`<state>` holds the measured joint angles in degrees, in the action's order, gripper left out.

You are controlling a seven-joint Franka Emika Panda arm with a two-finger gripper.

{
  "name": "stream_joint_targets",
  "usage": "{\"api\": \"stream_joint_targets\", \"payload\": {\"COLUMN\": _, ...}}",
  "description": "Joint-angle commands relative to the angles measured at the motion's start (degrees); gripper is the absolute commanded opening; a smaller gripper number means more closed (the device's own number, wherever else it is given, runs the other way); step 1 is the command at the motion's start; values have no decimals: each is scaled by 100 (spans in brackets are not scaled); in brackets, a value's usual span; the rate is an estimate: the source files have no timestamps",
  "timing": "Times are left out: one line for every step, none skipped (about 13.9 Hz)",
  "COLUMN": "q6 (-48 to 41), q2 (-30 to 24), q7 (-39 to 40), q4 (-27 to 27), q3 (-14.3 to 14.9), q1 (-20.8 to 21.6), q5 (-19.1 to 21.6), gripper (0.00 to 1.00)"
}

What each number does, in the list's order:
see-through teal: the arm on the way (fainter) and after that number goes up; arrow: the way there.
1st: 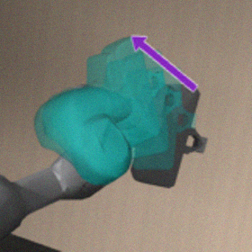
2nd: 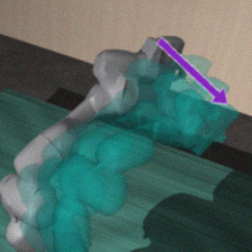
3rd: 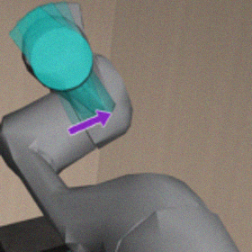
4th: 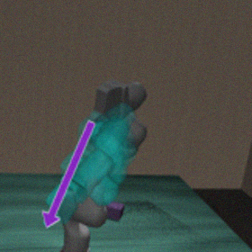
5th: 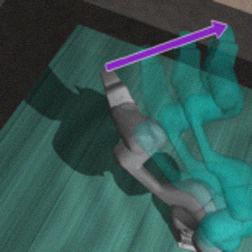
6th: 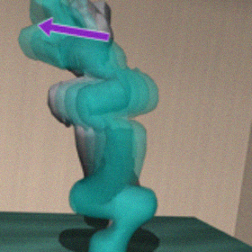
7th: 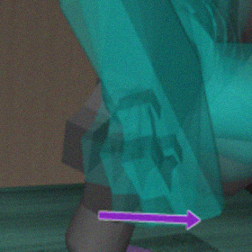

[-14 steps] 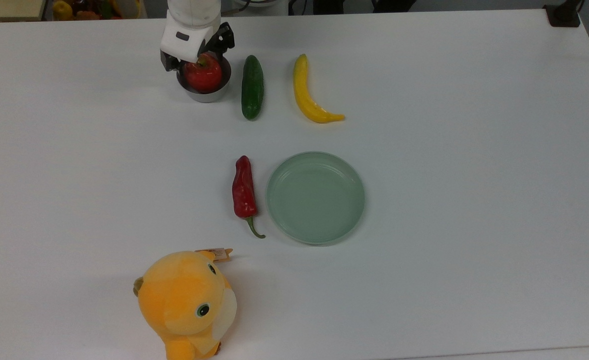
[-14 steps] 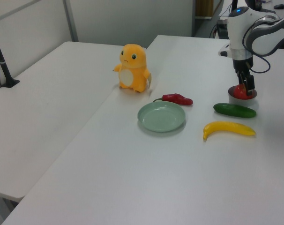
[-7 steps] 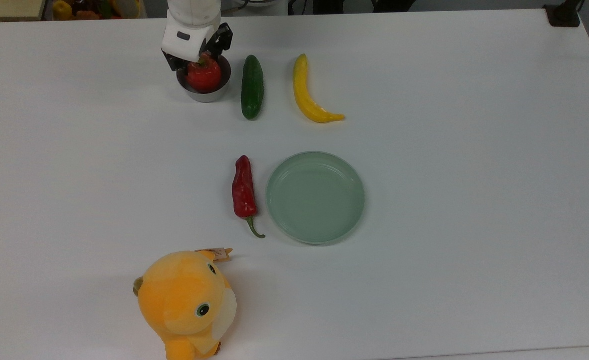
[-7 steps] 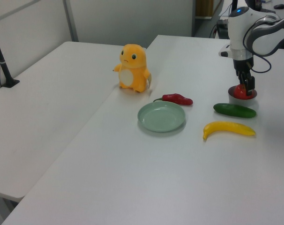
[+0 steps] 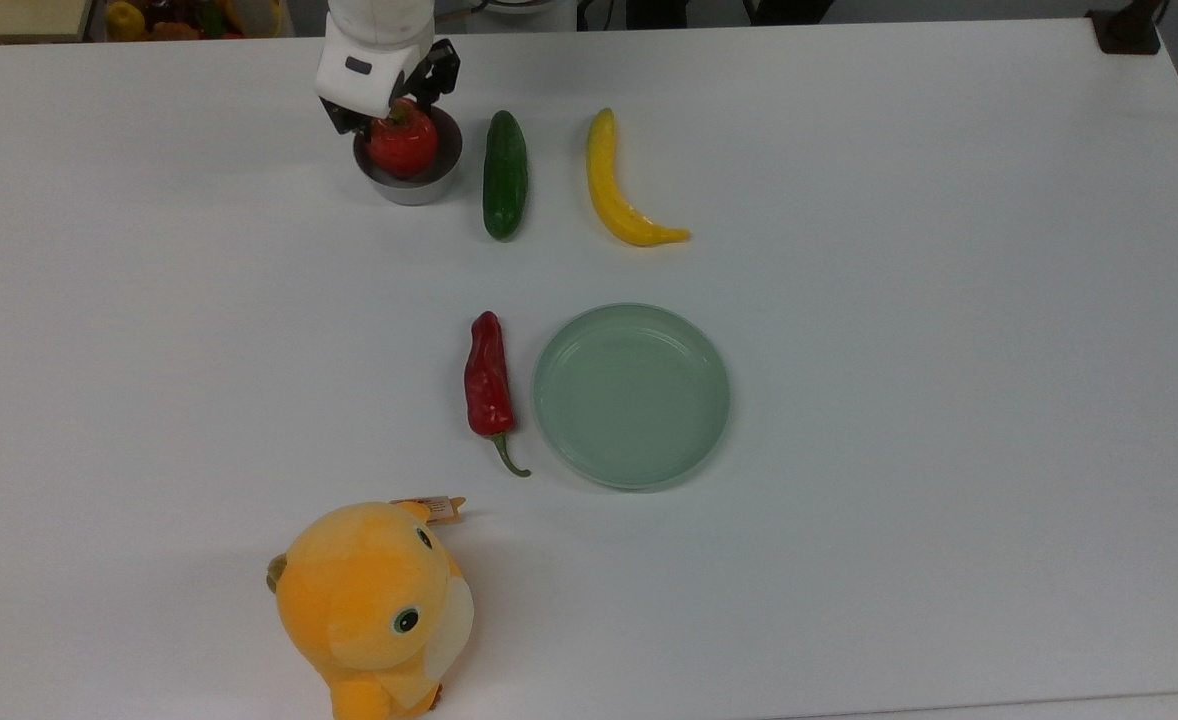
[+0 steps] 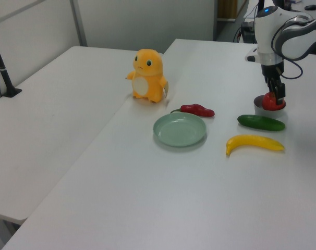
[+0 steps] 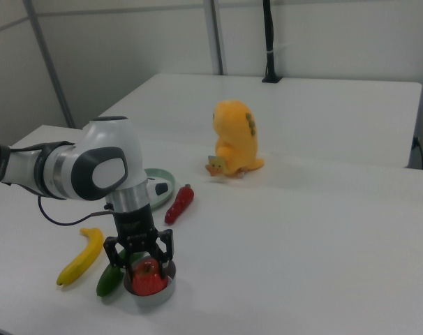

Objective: Red apple placed in the center of the desktop
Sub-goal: 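Close the gripper around the red apple, then lift the red apple out of the grey bowl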

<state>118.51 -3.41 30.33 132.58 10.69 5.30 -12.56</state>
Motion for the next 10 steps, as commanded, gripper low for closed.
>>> {"api": "stream_joint_targets", "payload": {"q6": -669, "q2": -353, "q7": 52, "q4": -275, "q3": 20, "q1": 15, "q5": 16, "gripper": 0}}
{"api": "stream_joint_targets", "payload": {"q6": -862, "q2": -379, "q7": 52, "q4": -451, "q3": 12, "q1": 32, "q5": 51, "gripper": 0}}
{"api": "stream_joint_targets", "payload": {"q6": -1038, "q2": -380, "q7": 52, "q4": -635, "q3": 12, "q1": 50, "q5": 156, "gripper": 0}}
{"api": "stream_joint_targets", "payload": {"q6": -1179, "q2": -371, "q7": 61, "q4": -811, "q3": 12, "q1": 50, "q5": 270, "gripper": 0}}
{"api": "stream_joint_targets", "payload": {"q6": -1329, "q2": -371, "q7": 96, "q4": -996, "q3": 12, "q1": 59, "q5": 384, "gripper": 0}}
{"api": "stream_joint_targets", "payload": {"q6": -1591, "q2": -319, "q7": 96, "q4": -1328, "q3": 3, "q1": 59, "q5": 490, "gripper": 0}}
{"api": "stream_joint_targets", "payload": {"q6": -1707, "q2": -257, "q7": 96, "q4": -1549, "q3": -6, "q1": 59, "q5": 622, "gripper": 0}}
{"api": "stream_joint_targets", "payload": {"q6": -1795, "q2": -178, "q7": 79, "q4": -1734, "q3": -6, "q1": 59, "q5": 771, "gripper": 0}}
{"api": "stream_joint_targets", "payload": {"q6": -1857, "q2": -64, "q7": 44, "q4": -2014, "q3": -32, "q1": 68, "q5": 938, "gripper": 0}}
{"api": "stream_joint_targets", "payload": {"q6": -1936, "q2": 33, "q7": 35, "q4": -2191, "q3": -32, "q1": 111, "q5": 1000, "gripper": 0}}
